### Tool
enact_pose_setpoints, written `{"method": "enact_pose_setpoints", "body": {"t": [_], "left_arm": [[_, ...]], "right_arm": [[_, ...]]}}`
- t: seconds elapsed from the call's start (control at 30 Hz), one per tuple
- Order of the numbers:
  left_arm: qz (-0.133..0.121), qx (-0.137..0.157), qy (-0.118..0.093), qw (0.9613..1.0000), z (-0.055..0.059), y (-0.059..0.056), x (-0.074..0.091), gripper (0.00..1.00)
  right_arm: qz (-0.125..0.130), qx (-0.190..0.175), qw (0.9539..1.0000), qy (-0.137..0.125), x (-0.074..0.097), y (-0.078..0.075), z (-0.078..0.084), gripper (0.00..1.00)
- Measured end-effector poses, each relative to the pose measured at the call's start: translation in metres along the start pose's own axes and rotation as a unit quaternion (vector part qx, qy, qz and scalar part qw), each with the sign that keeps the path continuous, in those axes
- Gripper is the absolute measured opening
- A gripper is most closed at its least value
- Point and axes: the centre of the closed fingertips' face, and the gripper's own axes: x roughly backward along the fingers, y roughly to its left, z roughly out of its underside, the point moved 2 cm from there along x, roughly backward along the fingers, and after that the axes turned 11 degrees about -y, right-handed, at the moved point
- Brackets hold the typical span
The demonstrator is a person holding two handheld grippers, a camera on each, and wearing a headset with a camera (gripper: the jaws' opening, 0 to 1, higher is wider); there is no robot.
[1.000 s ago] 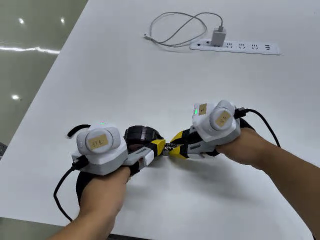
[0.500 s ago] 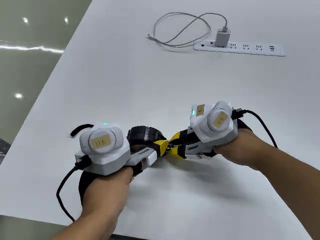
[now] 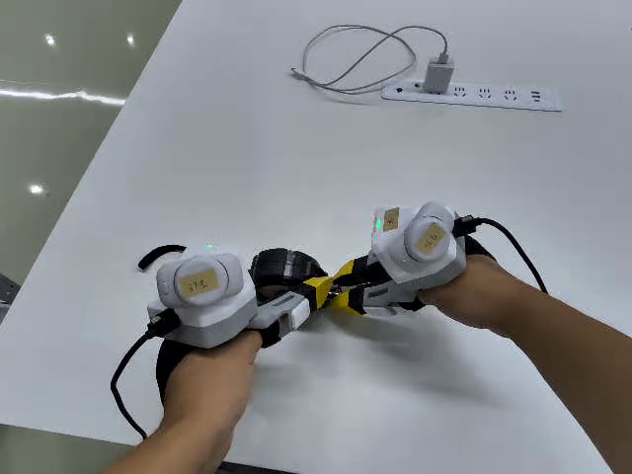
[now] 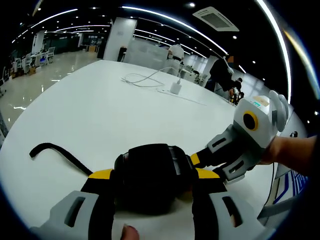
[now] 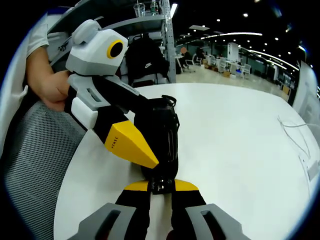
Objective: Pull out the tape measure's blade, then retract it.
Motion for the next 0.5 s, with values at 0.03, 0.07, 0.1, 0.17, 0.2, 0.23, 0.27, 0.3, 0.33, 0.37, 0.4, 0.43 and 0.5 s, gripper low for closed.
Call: {"method": "enact_pose_setpoints", "body": {"t": [0.03, 0.07, 0.1, 0.17, 0.2, 0.23, 0.27, 0.3, 0.33, 0.37, 0.4, 0.43, 0.5], "left_arm": [[0.0, -0.003, 0.0, 1.0, 0.0, -0.0002, -0.0002, 0.59], [0.0, -0.004, -0.001, 1.0, -0.0002, -0.0001, -0.0006, 0.59], [0.001, -0.002, -0.002, 1.0, -0.0002, 0.0, -0.0005, 0.59], [0.001, -0.004, -0.003, 1.0, 0.0003, -0.0003, -0.0001, 0.59], [0.001, -0.003, -0.004, 1.0, 0.0005, -0.0001, -0.0002, 0.59], [0.002, -0.003, -0.005, 1.0, 0.0008, 0.0, -0.0005, 0.59], [0.002, -0.003, -0.005, 1.0, 0.0007, -0.0002, -0.0006, 0.59], [0.003, -0.005, -0.004, 1.0, 0.0009, -0.0005, -0.0006, 0.59], [0.003, -0.008, -0.002, 1.0, 0.0012, -0.0006, -0.0007, 0.59], [0.006, -0.012, 0.001, 0.9999, 0.0016, -0.0009, -0.0005, 0.6], [0.007, -0.01, -0.001, 0.9999, 0.0012, -0.0016, -0.0009, 0.61], [0.011, -0.007, -0.002, 0.9999, 0.001, -0.003, -0.0013, 0.63], [0.015, -0.008, 0.001, 0.9999, 0.0016, -0.0046, -0.0016, 0.66]], "right_arm": [[0.0, -0.001, 1.0, 0.0, 0.0004, 0.0001, -0.0002, 0.13], [0.001, -0.001, 1.0, 0.0, 0.0007, 0.0002, -0.0003, 0.13], [0.001, 0.0, 1.0, 0.0, 0.0009, 0.0001, -0.0005, 0.13], [0.001, 0.001, 1.0, -0.001, 0.0013, 0.0001, -0.0014, 0.13], [0.002, 0.001, 1.0, -0.002, 0.0016, 0.0001, -0.002, 0.13], [0.005, 0.001, 1.0, -0.002, 0.0023, -0.0006, -0.0026, 0.15], [0.007, 0.0, 1.0, 0.0, 0.0029, -0.0008, -0.0021, 0.16], [0.005, 0.0, 1.0, 0.0, 0.0036, 0.0, -0.0016, 0.16], [0.005, 0.0, 1.0, 0.0, 0.0043, 0.0005, -0.0015, 0.16], [0.008, 0.001, 1.0, 0.001, 0.005, 0.0, -0.0011, 0.17], [0.009, 0.001, 1.0, 0.002, 0.0054, -0.0006, -0.0009, 0.18], [0.01, -0.001, 1.0, 0.001, 0.0057, -0.001, -0.0012, 0.18], [0.011, -0.001, 0.9999, 0.0, 0.006, -0.0014, -0.0021, 0.18]]}}
